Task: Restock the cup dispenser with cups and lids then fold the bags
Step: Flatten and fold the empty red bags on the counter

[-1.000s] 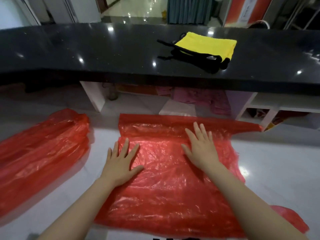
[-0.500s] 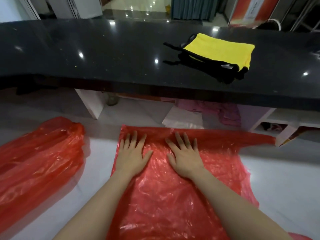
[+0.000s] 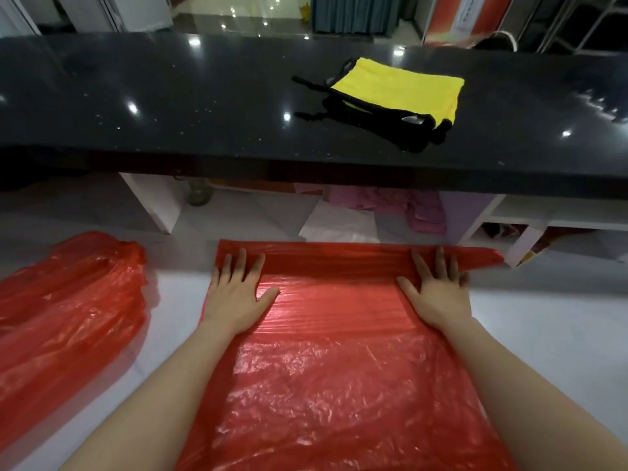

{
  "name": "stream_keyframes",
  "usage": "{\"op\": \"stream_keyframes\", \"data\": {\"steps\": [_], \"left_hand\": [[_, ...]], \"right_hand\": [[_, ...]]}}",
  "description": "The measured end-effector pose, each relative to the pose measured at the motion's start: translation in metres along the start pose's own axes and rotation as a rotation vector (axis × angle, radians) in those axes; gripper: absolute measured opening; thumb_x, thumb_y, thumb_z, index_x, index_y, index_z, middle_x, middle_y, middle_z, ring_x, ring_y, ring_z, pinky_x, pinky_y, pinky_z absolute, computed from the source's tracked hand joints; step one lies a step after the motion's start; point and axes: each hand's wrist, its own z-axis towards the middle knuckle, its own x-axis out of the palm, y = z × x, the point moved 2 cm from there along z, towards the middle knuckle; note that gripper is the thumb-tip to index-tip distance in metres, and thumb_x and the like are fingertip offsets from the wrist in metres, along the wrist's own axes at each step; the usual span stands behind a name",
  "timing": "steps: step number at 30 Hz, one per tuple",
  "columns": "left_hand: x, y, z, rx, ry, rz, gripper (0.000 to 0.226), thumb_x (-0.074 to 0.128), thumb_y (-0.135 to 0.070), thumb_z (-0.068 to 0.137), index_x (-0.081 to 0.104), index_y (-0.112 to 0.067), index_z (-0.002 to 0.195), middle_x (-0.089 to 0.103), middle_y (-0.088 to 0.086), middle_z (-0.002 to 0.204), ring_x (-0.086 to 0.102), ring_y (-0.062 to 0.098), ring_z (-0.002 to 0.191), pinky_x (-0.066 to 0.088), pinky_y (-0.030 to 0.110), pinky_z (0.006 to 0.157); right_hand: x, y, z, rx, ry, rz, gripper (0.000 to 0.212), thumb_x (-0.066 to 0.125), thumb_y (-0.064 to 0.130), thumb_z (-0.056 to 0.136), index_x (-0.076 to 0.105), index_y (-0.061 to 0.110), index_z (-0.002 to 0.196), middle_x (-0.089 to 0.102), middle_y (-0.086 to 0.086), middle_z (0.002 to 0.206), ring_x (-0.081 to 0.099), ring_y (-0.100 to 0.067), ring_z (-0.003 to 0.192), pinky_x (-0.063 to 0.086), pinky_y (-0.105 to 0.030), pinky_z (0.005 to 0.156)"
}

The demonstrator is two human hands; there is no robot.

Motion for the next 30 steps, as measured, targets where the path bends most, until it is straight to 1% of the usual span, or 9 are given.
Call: {"op": "stream_keyframes", "data": {"steps": [5, 7, 9, 14, 18, 21, 24, 26, 30], "left_hand": [[-0.013, 0.000, -0.005, -0.010, 0.039, -0.006, 0.082, 0.013, -0.072, 0.088, -0.005, -0.026, 0.153, -0.010, 0.011, 0.160, -0.008, 0.028, 0.148, -0.004, 0.043, 0.119], [-0.022, -0.005, -0.014, -0.015, -0.018, -0.077, 0.080, 0.019, -0.065, 0.093, -0.003, -0.018, 0.153, -0.007, 0.012, 0.161, -0.006, 0.027, 0.148, -0.001, 0.042, 0.119], [-0.028, -0.008, -0.034, 0.004, -0.031, -0.188, 0.076, 0.026, -0.058, 0.097, 0.000, -0.014, 0.153, -0.003, 0.010, 0.161, -0.004, 0.024, 0.148, 0.002, 0.040, 0.119], [-0.018, -0.004, -0.105, 0.046, 0.127, -0.323, 0.076, 0.029, -0.064, 0.092, 0.002, -0.028, 0.153, -0.005, -0.001, 0.161, -0.005, 0.021, 0.148, 0.004, 0.040, 0.118], [0.005, -0.008, -0.139, 0.022, 0.157, -0.143, 0.081, 0.013, -0.075, 0.086, -0.020, -0.033, 0.147, -0.027, 0.001, 0.155, -0.020, 0.025, 0.145, -0.007, 0.046, 0.117], [0.013, -0.001, -0.141, 0.017, 0.098, -0.104, 0.079, 0.005, -0.078, 0.081, -0.030, -0.036, 0.139, -0.030, 0.003, 0.153, -0.024, 0.026, 0.144, -0.009, 0.046, 0.117], [0.016, 0.003, -0.136, 0.031, 0.084, -0.097, 0.082, 0.003, -0.080, 0.078, -0.026, -0.037, 0.142, -0.030, 0.001, 0.151, -0.022, 0.029, 0.144, -0.010, 0.047, 0.116], [0.014, 0.003, -0.137, 0.064, 0.087, -0.088, 0.081, 0.011, -0.077, 0.084, -0.020, -0.035, 0.146, -0.028, 0.002, 0.152, -0.020, 0.029, 0.145, -0.009, 0.045, 0.116], [-0.007, 0.006, -0.154, 0.117, -0.029, -0.297, 0.068, 0.034, -0.052, 0.097, 0.004, -0.027, 0.153, -0.004, 0.003, 0.161, -0.005, 0.021, 0.148, -0.001, 0.035, 0.116]], "right_hand": [[-0.020, 0.009, -0.029, -0.039, -0.062, -0.013, 0.076, 0.025, 0.068, 0.090, 0.010, 0.028, 0.154, 0.007, -0.012, 0.161, -0.003, -0.030, 0.148, 0.002, -0.061, 0.113], [-0.027, 0.027, -0.051, -0.138, -0.118, 0.030, 0.073, 0.031, 0.060, 0.094, 0.011, 0.023, 0.154, 0.008, -0.010, 0.161, -0.001, -0.028, 0.148, 0.005, -0.057, 0.115], [-0.026, 0.046, -0.078, -0.211, -0.086, 0.100, 0.072, 0.037, 0.053, 0.095, 0.010, 0.022, 0.154, 0.004, -0.008, 0.162, -0.001, -0.026, 0.149, 0.006, -0.050, 0.117], [0.003, 0.078, -0.148, -0.256, 0.073, 0.185, 0.074, 0.044, 0.051, 0.093, 0.007, 0.029, 0.153, -0.004, -0.004, 0.162, -0.006, -0.025, 0.149, 0.003, -0.044, 0.118], [0.031, 0.073, -0.179, -0.193, 0.125, 0.114, 0.077, 0.035, 0.065, 0.089, -0.001, 0.037, 0.152, -0.013, -0.001, 0.161, -0.011, -0.025, 0.148, -0.002, -0.047, 0.117], [0.041, 0.054, -0.191, -0.164, 0.085, 0.049, 0.079, 0.008, 0.080, 0.078, -0.015, 0.047, 0.147, -0.025, 0.006, 0.156, -0.019, -0.023, 0.146, -0.009, -0.047, 0.116], [0.042, 0.024, -0.198, -0.117, 0.042, 0.034, 0.075, -0.007, 0.084, 0.074, -0.029, 0.051, 0.138, -0.027, 0.007, 0.155, -0.022, -0.020, 0.144, -0.011, -0.045, 0.116], [0.040, 0.010, -0.200, -0.117, 0.049, 0.030, 0.071, -0.009, 0.083, 0.076, -0.034, 0.052, 0.134, -0.028, 0.006, 0.154, -0.023, -0.019, 0.144, -0.012, -0.044, 0.116], [0.028, 0.001, -0.199, -0.147, 0.089, 0.055, 0.073, 0.007, 0.074, 0.086, -0.023, 0.042, 0.144, -0.021, 0.000, 0.158, -0.018, -0.022, 0.146, -0.007, -0.045, 0.118]]}}
